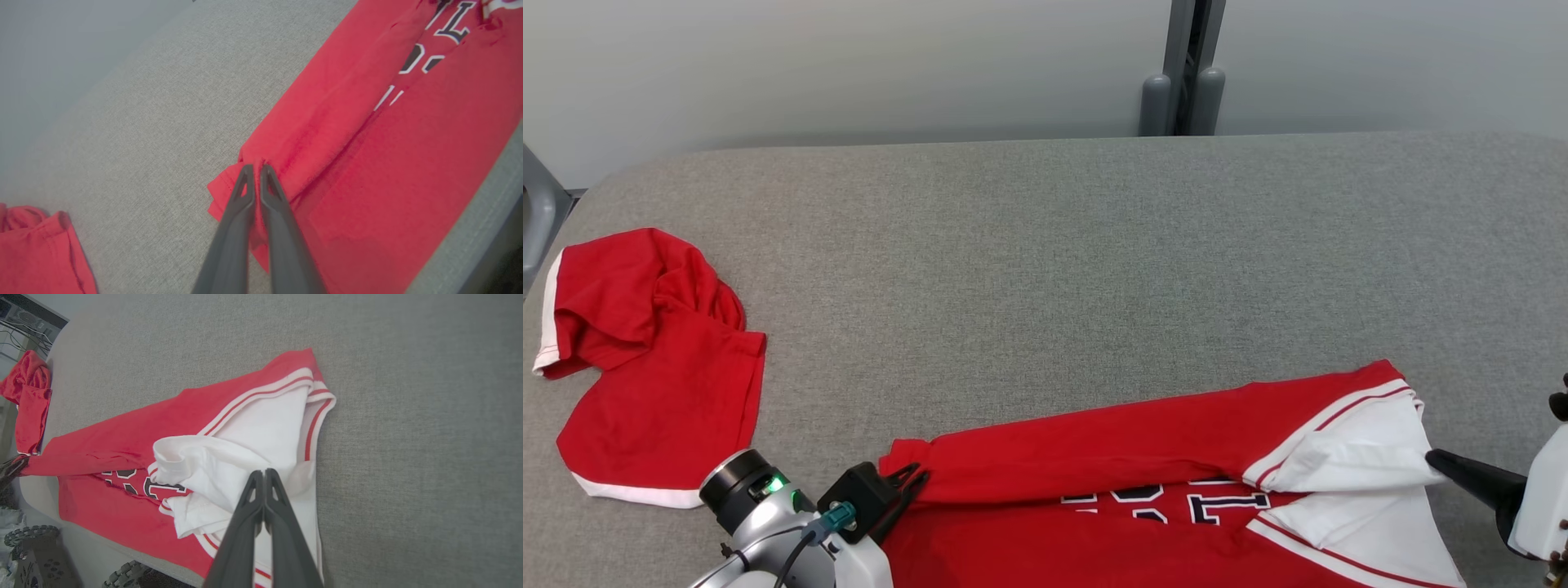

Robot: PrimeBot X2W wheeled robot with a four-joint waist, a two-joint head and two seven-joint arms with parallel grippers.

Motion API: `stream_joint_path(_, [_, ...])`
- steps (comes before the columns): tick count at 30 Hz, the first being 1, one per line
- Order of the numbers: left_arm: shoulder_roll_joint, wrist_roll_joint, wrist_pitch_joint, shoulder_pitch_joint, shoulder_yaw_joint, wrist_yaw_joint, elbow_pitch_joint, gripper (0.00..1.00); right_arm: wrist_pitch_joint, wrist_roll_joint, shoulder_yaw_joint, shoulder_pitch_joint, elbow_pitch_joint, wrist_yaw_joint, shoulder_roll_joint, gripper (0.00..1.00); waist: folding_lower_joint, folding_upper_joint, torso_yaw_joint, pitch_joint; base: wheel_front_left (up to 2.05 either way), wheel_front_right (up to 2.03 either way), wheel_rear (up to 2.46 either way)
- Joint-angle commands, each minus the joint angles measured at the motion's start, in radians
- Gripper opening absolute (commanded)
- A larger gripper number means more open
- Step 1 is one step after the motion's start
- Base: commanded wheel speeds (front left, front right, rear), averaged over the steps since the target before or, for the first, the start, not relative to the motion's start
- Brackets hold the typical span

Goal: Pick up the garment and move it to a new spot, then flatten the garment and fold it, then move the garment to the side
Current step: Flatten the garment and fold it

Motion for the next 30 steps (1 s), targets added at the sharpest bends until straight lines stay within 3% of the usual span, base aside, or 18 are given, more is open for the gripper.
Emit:
stream_joint_path(1, [0.006, 0.006, 0.004, 0.003, -0.001, 0.007, -0.006, 0.00, 0.018, -0.007, -0.016, 0.018, -0.010, 0.000, 0.004, 0.00, 0.0000, 0.0000, 0.000, 0.000, 0.00, 0.00, 0.00])
stream_joint_path(9, [0.009, 0.007, 0.008, 0.018, -0.019, 0.009, -0.011, 0.00, 0.136, -0.047, -0.106, 0.090, -0.040, 0.000, 0.029, 0.00, 0.0000, 0.0000, 0.000, -0.006, 0.00, 0.00, 0.00])
stream_joint_path(10, [0.009, 0.006, 0.007, 0.020, -0.021, 0.009, -0.009, 0.00, 0.159, -0.048, -0.126, 0.104, -0.025, 0.000, 0.037, 0.19, 0.0000, 0.0000, -0.001, -0.009, 0.00, 0.00, 0.00])
stream_joint_path(11, [0.009, 0.005, 0.006, 0.020, -0.023, 0.009, -0.007, 0.00, 0.178, -0.055, -0.146, 0.110, -0.018, 0.000, 0.046, 1.00, 0.0000, 0.0000, -0.001, -0.011, 0.00, 0.00, 0.00])
stream_joint_path(16, [0.010, -0.014, 0.020, 0.031, -0.032, 0.002, -0.004, 0.00, 0.278, -0.095, -0.233, 0.153, -0.043, 0.000, 0.093, 1.00, 0.0000, 0.0000, -0.003, -0.023, 0.00, 0.00, 0.00])
stream_joint_path(17, [0.010, -0.021, 0.021, 0.034, -0.030, 0.002, -0.006, 0.13, 0.293, -0.107, -0.253, 0.162, -0.052, 0.000, 0.102, 1.00, 0.0000, 0.0000, -0.003, -0.025, 0.00, 0.00, 0.00])
stream_joint_path(18, [0.010, -0.028, 0.024, 0.039, -0.031, 0.001, -0.008, 0.63, 0.306, -0.122, -0.277, 0.170, -0.061, 0.000, 0.110, 1.00, 0.0000, 0.0000, -0.004, -0.027, 0.00, 0.00, 0.00])
stream_joint_path(19, [0.009, -0.036, 0.027, 0.043, -0.030, -0.001, -0.011, 1.00, 0.315, -0.140, -0.302, 0.177, -0.071, 0.000, 0.121, 1.00, 0.0000, 0.0000, -0.004, -0.029, 0.00, 0.00, 0.00])
stream_joint_path(25, [0.022, -0.062, 0.017, 0.060, -0.004, 0.027, -0.052, 1.00, 0.352, -0.263, -0.431, 0.204, -0.142, 0.000, 0.208, 1.00, 0.0000, 0.0000, -0.005, -0.032, 0.00, 0.00, 0.00])
stream_joint_path(30, [0.014, -0.119, -0.023, 0.081, 0.076, 0.101, -0.104, 1.00, 0.296, -0.364, -0.502, 0.196, -0.217, 0.000, 0.302, 1.00, 0.0000, 0.0000, 0.000, -0.033, 0.00, 0.00, 0.00])
